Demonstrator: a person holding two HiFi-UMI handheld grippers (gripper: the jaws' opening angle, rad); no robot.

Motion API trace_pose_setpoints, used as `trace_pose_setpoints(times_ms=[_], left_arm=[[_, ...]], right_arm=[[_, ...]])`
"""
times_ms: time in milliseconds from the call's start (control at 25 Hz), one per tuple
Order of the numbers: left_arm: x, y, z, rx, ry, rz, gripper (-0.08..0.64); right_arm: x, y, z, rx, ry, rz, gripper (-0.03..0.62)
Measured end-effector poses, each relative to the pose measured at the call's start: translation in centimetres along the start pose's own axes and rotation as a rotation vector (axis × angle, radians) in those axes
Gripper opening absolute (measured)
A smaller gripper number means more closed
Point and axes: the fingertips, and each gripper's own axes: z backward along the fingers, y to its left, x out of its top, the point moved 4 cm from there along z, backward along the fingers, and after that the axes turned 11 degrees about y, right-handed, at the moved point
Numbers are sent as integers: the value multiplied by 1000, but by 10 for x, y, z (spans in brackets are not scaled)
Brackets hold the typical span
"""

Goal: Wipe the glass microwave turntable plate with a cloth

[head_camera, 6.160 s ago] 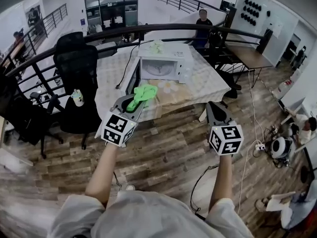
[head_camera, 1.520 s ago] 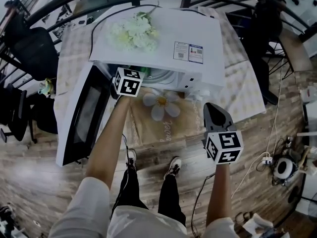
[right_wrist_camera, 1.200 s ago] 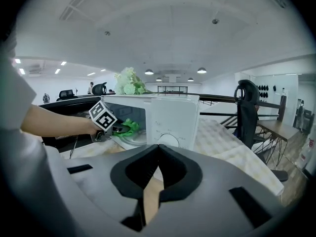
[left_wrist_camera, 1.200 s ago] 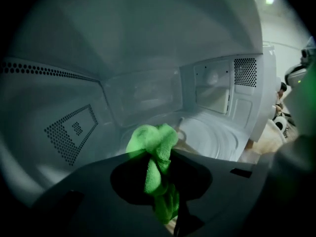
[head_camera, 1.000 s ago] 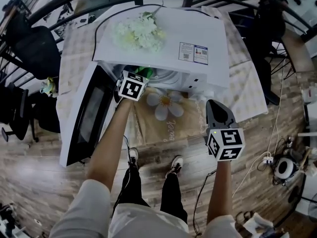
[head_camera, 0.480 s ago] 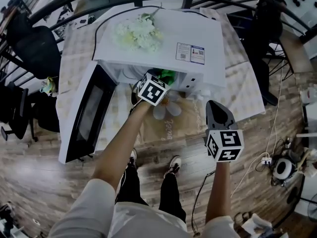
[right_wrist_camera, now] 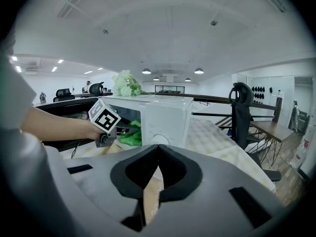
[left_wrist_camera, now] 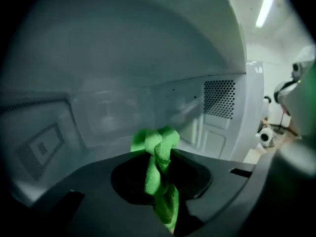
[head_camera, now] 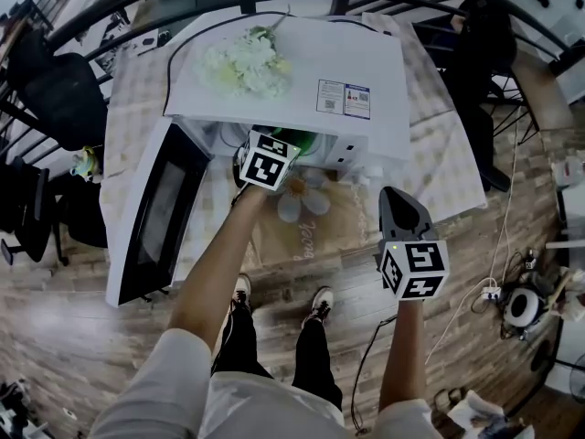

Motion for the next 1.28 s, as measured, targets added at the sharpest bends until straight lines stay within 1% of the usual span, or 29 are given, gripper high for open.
trace_pose_setpoints(times_ms=[80,160,240,280,360,480,640,800,1000,1080,1160,1280], left_arm=[[-3,32,8,170,16,-78,80],[-11,62,12,307,75,-146,80],[-20,82,11,389,140,-197,81],[-26,86,9,405,174,-217,81],[-38,88,4,398,231,-234,81],[-50,81,1,371,268,-254,81],[-52,71,4,297,266,-213,81],[-54,51,7,233,258,-225,80],[-49,19,6,162,242,-296,80],[-46,4,4,127,234,-312,80],[-42,-10,1,87,223,-306,80],[-32,-32,-5,14,200,-272,80]], right_arm=[[-1,-1,-2,0,5,-1,14],[-2,0,-3,2,8,0,14],[-2,0,-5,3,10,1,14],[-2,1,-6,5,11,0,14],[-1,3,-7,9,13,2,14],[0,7,-9,18,12,10,14],[0,10,-8,23,13,9,14],[-3,12,-6,28,16,1,14],[-3,13,-4,32,14,1,14],[-4,12,-4,31,15,-1,14],[-6,11,-3,29,15,-2,14],[-7,9,-2,22,17,-5,14]])
